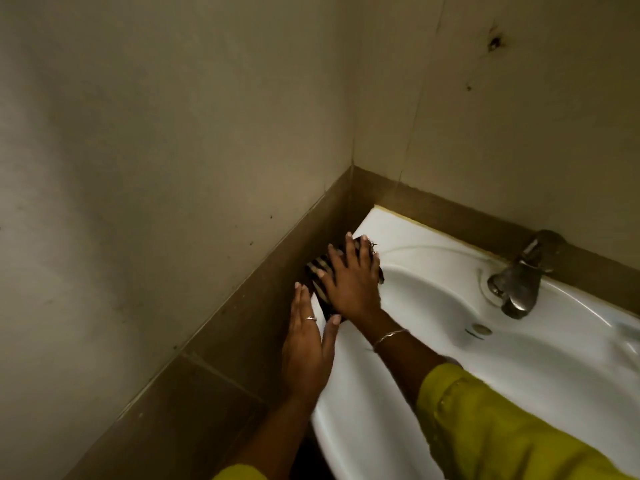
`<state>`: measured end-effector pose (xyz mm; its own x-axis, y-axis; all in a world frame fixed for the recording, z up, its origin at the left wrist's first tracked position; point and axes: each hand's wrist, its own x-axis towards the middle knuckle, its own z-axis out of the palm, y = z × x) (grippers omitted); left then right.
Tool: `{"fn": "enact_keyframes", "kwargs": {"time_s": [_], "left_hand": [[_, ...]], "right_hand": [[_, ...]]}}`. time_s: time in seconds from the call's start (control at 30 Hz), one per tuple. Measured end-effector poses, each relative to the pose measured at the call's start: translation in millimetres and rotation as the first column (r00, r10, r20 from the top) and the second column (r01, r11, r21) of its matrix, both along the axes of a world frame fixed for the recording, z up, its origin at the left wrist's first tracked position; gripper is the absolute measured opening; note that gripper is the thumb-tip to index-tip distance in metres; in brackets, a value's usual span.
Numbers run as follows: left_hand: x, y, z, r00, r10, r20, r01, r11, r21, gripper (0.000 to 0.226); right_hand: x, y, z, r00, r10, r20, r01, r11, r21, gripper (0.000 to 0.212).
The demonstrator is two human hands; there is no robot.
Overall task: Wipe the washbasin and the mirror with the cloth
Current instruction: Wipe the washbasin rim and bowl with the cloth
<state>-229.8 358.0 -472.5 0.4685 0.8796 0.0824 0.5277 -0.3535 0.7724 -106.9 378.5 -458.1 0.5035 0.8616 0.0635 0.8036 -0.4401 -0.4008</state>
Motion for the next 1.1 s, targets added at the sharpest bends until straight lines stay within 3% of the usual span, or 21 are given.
{"fn": "enact_keyframes", "kwargs": {"time_s": [0.07, 0.2, 0.33, 0.43, 0.53, 0.6, 0.67, 0.77, 0.9, 1.1], "left_hand": [[-1.5, -1.3, 2.2, 0.997, 0.043, 0.069, -0.039, 0.997, -0.060, 0.112], [-4.4, -1.6, 2.7, 0.980, 0.059, 0.188, -0.031, 0.988, -0.148, 0.108], [-5.0, -0.2, 5.4, 0.952, 0.127, 0.278, -0.053, 0.965, -0.257, 0.067], [-7.8, 1.1, 4.7, 0.901, 0.231, 0.367, -0.072, 0.914, -0.399, 0.059], [-11.4, 3.6, 8.6, 0.856, 0.319, 0.406, -0.076, 0.856, -0.512, 0.044], [-14.5, 7.0, 13.0, 0.848, 0.316, 0.426, -0.032, 0.832, -0.554, 0.031], [-19.5, 10.7, 14.7, 0.868, 0.269, 0.417, 0.017, 0.823, -0.567, 0.030], [-26.3, 10.0, 19.8, 0.903, 0.212, 0.375, 0.044, 0.820, -0.570, 0.042], [-31.2, 3.3, 19.0, 0.947, 0.146, 0.286, 0.032, 0.843, -0.537, 0.029], [-38.4, -13.7, 16.1, 0.969, 0.080, 0.235, 0.039, 0.885, -0.464, 0.038]], "right_hand": [[-13.9, 1.8, -8.9, 0.999, -0.051, 0.010, 0.051, 0.999, 0.018, 0.077], [-36.0, 0.1, -18.5, 0.996, -0.094, -0.013, 0.094, 0.994, 0.061, 0.059], [-58.2, -7.1, -26.6, 0.990, -0.118, -0.076, 0.125, 0.987, 0.097, 0.049], [-68.1, -14.6, -20.1, 0.986, -0.090, -0.138, 0.096, 0.995, 0.040, 0.054], [-80.2, -23.6, -7.3, 0.979, -0.086, -0.185, 0.083, 0.996, -0.023, 0.082], [-89.1, -28.8, -6.5, 0.977, -0.099, -0.191, 0.088, 0.994, -0.068, 0.069], [-96.6, -35.2, -6.5, 0.978, -0.092, -0.188, 0.073, 0.992, -0.107, 0.056], [-105.1, -46.4, -4.4, 0.976, -0.074, -0.206, 0.050, 0.992, -0.119, 0.060], [-115.2, -63.9, -1.6, 0.964, -0.046, -0.263, 0.016, 0.993, -0.115, 0.059], [-126.6, -95.5, 0.4, 0.945, -0.012, -0.328, -0.030, 0.992, -0.123, 0.073]]}}
